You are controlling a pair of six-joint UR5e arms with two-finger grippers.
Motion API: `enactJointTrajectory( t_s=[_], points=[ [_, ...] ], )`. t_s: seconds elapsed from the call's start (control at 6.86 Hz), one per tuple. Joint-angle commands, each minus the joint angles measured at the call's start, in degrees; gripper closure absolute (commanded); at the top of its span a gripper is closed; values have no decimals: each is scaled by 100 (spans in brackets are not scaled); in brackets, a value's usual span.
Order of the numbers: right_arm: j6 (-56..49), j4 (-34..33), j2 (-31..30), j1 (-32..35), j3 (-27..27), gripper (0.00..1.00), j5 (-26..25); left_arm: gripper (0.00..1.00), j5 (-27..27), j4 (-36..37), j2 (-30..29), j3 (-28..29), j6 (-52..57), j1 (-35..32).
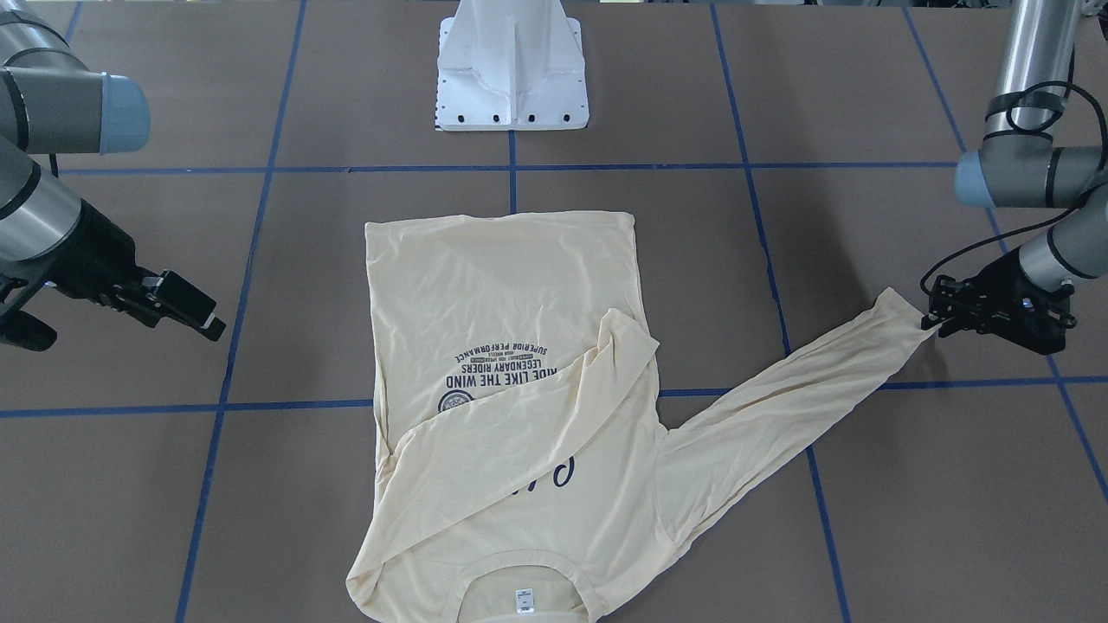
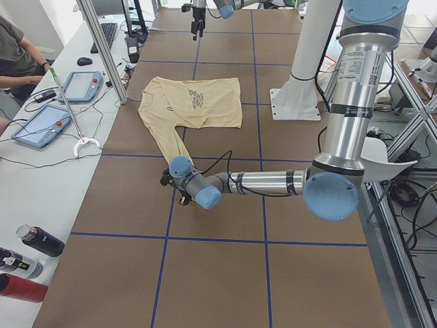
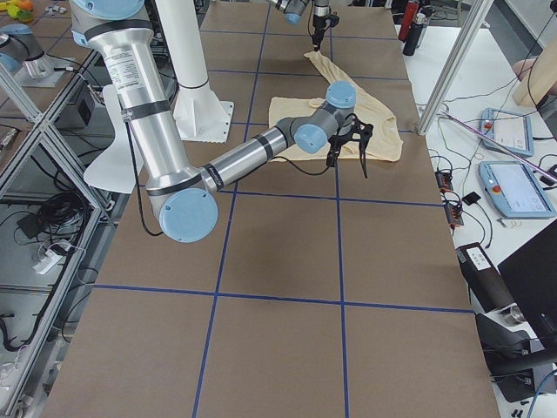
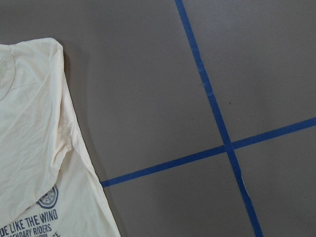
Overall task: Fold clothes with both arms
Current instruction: 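Release the sleeve and raise the right gripper while the left gripper reaches the other cuff, then grasp the other sleeve cuff with the left gripper and fold it across the chest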
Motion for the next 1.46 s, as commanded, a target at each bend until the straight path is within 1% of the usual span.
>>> enactJointTrajectory(
  t_s=[0.0,0.15,0.29,0.44,0.58,0.73,0.87,1.02,1.17,1.31],
  points=[
    [0,-17,6,0,62,1,25,100,-2,-18,-2,81,43,3],
    [0,-26,-20,26,89,1,34,100,-19,-209,7,-101,-26,3],
    [0,-17,-177,52,168,1,60,100,-272,-159,7,-346,-35,-6],
    [-17,9,-274,140,168,1,69,100,-405,-97,-19,-566,-192,-84],
    [-192,9,-336,201,134,1,69,100,-389,103,-254,-969,-1098,-128],
    [-733,-43,-467,376,98,1,78,100,-389,619,-761,-1330,-1873,-120],
    [-1173,-35,-599,482,-15,1,78,100,-363,1181,-1454,-1368,-2385,-103],
    [-1352,0,-740,562,-51,1,43,100,-362,1456,-2113,-1308,-3008,-68],
    [-1449,35,-776,702,-156,1,69,100,-371,1450,-2764,-1029,-3824,-15],
    [-1685,35,-872,773,-209,1,25,100,-371,1389,-3258,-712,-4389,-6]
  ],
)
